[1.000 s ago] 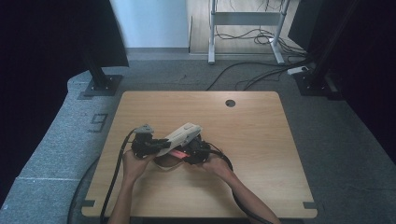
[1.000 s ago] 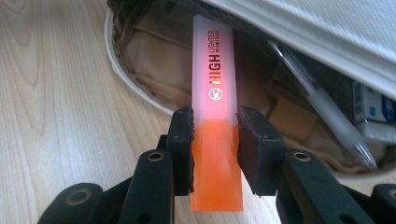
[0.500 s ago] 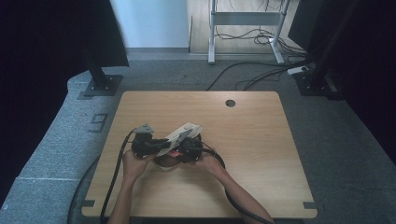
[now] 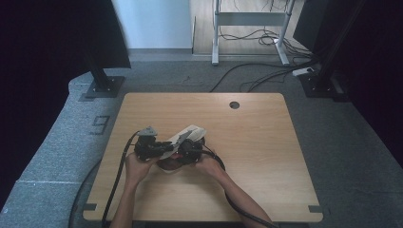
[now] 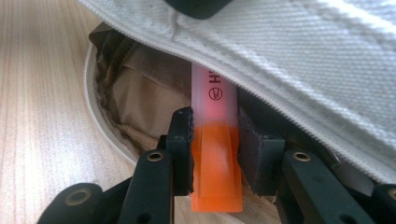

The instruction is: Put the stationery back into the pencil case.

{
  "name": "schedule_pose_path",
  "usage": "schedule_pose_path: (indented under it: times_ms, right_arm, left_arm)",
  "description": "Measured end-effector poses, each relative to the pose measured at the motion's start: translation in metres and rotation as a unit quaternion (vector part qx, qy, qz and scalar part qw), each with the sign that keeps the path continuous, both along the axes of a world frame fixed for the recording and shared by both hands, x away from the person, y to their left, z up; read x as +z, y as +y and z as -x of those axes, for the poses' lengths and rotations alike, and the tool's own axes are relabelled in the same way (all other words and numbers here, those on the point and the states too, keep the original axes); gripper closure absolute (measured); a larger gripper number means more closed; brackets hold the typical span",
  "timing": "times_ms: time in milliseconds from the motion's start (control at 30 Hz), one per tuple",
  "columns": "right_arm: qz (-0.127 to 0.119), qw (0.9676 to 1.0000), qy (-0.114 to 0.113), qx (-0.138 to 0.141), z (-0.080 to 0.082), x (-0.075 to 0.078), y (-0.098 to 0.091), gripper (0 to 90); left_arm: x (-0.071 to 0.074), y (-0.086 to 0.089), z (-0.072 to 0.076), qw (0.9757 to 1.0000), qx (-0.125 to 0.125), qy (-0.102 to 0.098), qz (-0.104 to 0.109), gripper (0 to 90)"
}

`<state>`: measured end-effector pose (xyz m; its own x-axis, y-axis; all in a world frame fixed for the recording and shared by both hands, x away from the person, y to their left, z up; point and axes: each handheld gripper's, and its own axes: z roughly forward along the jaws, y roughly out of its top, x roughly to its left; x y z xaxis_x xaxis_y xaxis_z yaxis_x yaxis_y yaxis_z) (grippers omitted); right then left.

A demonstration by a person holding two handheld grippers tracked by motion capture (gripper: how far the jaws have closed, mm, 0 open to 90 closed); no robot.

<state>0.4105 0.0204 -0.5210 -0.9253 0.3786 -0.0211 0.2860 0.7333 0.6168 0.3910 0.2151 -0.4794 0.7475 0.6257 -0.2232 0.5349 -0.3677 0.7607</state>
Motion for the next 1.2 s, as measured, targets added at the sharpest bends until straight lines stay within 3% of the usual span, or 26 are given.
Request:
schedule_pose_path:
  times_ms: [167, 333, 533, 767, 1200]
  right_arm:
    - [-0.011, 0.9999, 0.007, -0.009, -0.003, -0.002, -0.004, 63.9]
    - [-0.014, 0.9997, 0.013, -0.015, -0.003, 0.000, -0.010, 56.6]
    - [-0.012, 0.9997, 0.007, -0.019, 0.003, 0.004, -0.023, 55.1]
    - [0.003, 0.9995, -0.005, -0.033, 0.005, 0.002, -0.039, 60.0]
    - [-0.014, 0.9980, -0.015, -0.060, -0.006, -0.002, -0.044, 67.3]
  left_arm:
    - [0.000, 0.000, 0.000, 1.0000, 0.000, 0.000, 0.001, 76.1]
    - [0.000, 0.000, 0.000, 1.0000, -0.001, 0.000, 0.000, 76.0]
    - [0.000, 0.000, 0.001, 1.0000, -0.002, 0.001, -0.001, 75.9]
    - [0.000, 0.000, 0.001, 1.0000, -0.002, 0.001, -0.001, 75.8]
    - [-0.001, -0.001, 0.001, 1.0000, -0.004, 0.003, -0.004, 75.1]
